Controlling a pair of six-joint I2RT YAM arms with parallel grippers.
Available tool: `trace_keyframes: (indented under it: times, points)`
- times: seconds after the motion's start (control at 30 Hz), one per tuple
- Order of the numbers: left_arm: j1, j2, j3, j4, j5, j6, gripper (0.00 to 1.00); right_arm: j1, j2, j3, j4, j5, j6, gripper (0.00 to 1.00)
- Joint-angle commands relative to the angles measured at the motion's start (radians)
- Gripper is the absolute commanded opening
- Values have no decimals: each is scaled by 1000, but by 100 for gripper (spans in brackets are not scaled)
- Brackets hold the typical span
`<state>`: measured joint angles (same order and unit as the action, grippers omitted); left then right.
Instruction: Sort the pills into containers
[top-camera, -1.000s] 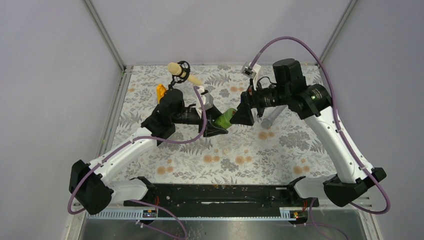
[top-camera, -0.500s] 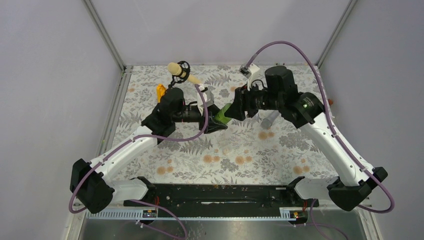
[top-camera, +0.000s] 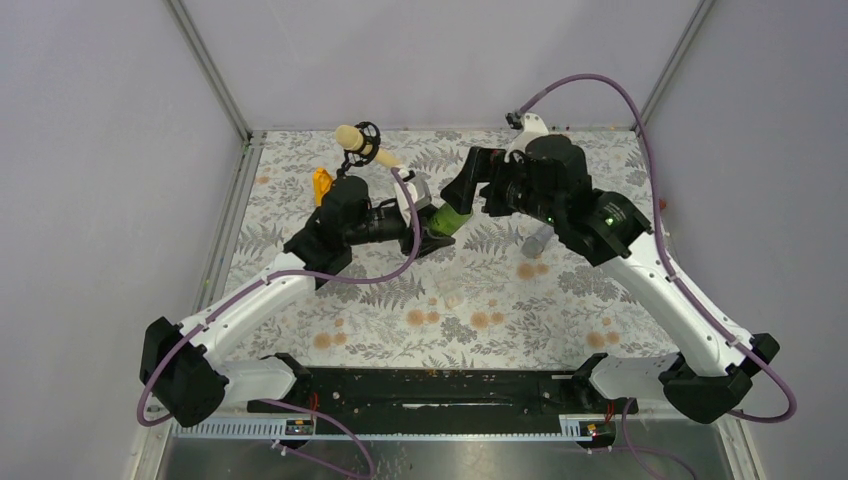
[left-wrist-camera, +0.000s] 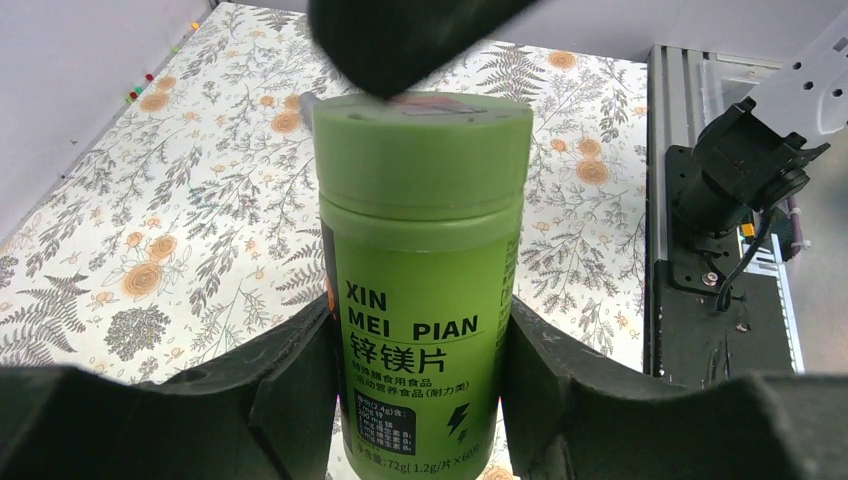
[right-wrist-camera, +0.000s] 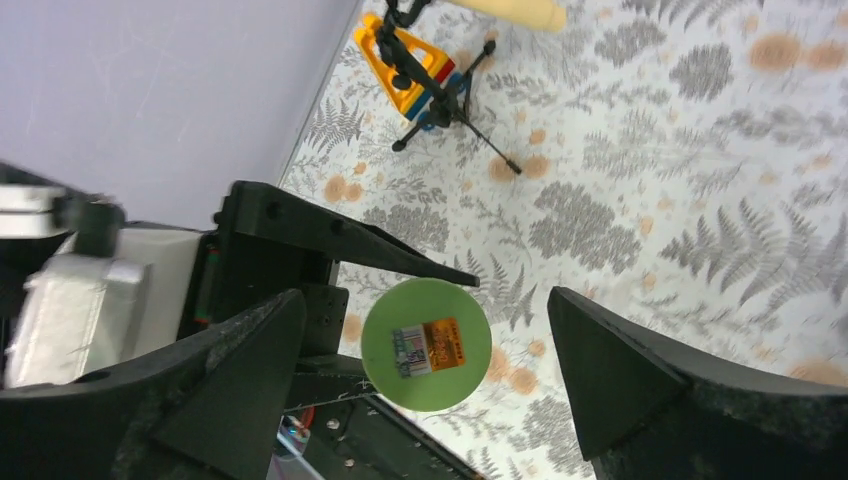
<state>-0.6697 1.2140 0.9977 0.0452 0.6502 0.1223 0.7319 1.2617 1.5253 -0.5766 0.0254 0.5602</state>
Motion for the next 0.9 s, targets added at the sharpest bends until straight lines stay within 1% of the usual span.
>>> trace_keyframes:
  times: [0.0,0.1,0.17,0.23,0.33,0.37,0.47,0.5,0.57,0.67,0.77,0.8,0.87]
  points:
    - [-5,-30,20,18,30,32,0,-30,-37,81,3,-118,-225,99]
    - [-2,-38,24,-16,80,52,0,-34,-48,110,-73,-346,-471,99]
    - [-4,-42,34,-42,145,74,0,-33,-44,140,-161,-451,-607,99]
    - [-3,-43,45,-74,227,101,0,-34,-21,184,-260,-509,-709,100]
    - [-3,-38,60,-104,326,129,0,-33,18,248,-376,-545,-807,98]
    - [-3,-35,66,-110,340,131,0,-33,35,271,-410,-557,-825,97]
    - [-4,-30,72,-109,367,127,0,-34,115,379,-558,-620,-882,88]
    - [-3,-30,74,-107,368,123,0,-34,139,414,-601,-628,-885,87]
    - [-4,-30,72,-94,377,111,0,-31,171,453,-660,-649,-895,89]
    - [-3,-34,64,-67,379,88,0,-30,169,425,-640,-639,-887,94]
    - [-4,-35,60,-54,380,75,0,-28,147,377,-590,-615,-875,95]
    - [-3,-34,61,-52,384,72,0,-26,143,365,-575,-615,-871,94]
    - [-4,-33,63,-50,389,65,0,-25,142,347,-555,-628,-869,86]
